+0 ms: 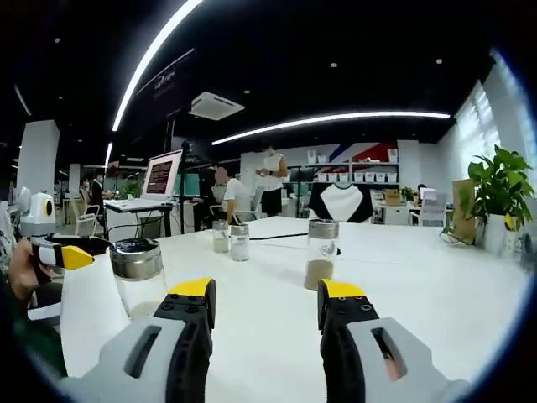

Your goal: Rotate the seasoning bottle until the label or dispensing opening points toward the visible target arrow and the bottle remains upright within the marked orientation range

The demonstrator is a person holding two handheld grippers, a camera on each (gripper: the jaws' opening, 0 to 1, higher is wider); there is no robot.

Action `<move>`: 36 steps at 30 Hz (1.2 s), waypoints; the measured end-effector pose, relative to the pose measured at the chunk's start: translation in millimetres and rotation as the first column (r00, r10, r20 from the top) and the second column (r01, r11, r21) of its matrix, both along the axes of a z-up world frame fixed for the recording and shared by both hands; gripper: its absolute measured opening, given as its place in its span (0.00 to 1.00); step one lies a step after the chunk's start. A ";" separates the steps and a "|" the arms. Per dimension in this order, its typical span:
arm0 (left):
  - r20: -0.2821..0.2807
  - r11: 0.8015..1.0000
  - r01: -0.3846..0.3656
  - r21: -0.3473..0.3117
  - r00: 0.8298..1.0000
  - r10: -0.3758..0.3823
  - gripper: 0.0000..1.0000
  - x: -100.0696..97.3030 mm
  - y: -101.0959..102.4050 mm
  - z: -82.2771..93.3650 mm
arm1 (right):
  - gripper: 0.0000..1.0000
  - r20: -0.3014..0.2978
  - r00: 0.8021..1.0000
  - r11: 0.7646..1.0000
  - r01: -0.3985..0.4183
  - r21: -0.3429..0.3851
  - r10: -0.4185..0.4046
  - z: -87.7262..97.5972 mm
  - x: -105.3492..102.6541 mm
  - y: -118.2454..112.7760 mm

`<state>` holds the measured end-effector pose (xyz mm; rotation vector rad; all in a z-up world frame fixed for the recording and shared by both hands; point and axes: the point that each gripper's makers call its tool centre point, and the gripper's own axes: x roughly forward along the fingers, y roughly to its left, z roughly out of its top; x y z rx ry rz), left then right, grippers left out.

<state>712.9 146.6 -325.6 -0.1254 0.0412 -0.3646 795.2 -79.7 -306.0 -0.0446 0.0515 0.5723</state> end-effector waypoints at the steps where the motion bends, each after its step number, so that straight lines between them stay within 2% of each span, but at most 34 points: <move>1: 0.000 1.000 0.000 0.000 1.000 0.000 0.90 0.1 0.1 -0.1 | 0.49 0.005 1.000 1.000 0.005 -0.007 -0.005 0.0 4.6 -1.3; 4: 0.000 1.000 -0.003 0.000 1.000 0.003 0.90 0.5 1.7 0.0 | 0.50 -0.014 1.000 1.000 0.008 -0.001 -0.008 -1.2 17.1 -3.0; 8: 0.001 1.000 -0.005 -0.003 1.000 0.005 0.90 0.9 2.7 0.1 | 0.50 -0.017 0.999 0.999 0.027 -0.040 -0.028 -2.6 37.6 -5.2; 13: -0.002 1.000 -0.004 -0.005 1.000 0.004 0.90 1.2 2.7 -0.4 | 0.50 -0.010 0.999 0.998 0.048 -0.038 -0.049 1.6 62.2 -6.8; 18: 0.003 1.000 -0.003 -0.007 1.000 0.003 0.90 1.1 2.3 1.3 | 0.50 -0.025 0.997 0.996 0.065 -0.059 -0.067 -4.0 85.0 -3.4; 26: -0.004 1.000 0.004 -0.005 1.000 -0.004 0.90 2.1 0.4 -0.6 | 0.50 0.000 0.992 0.991 0.125 -0.054 -0.125 -4.0 113.6 -6.8; 29: -0.005 1.000 0.001 -0.005 1.000 -0.001 0.90 1.8 1.3 -0.7 | 0.49 0.030 0.989 0.988 0.144 -0.058 -0.142 -2.4 128.7 -5.9; 36: -0.002 1.000 -0.001 -0.003 1.000 0.001 0.90 1.8 1.0 0.2 | 0.49 0.044 0.987 0.986 0.159 -0.058 -0.157 -7.5 156.7 -2.4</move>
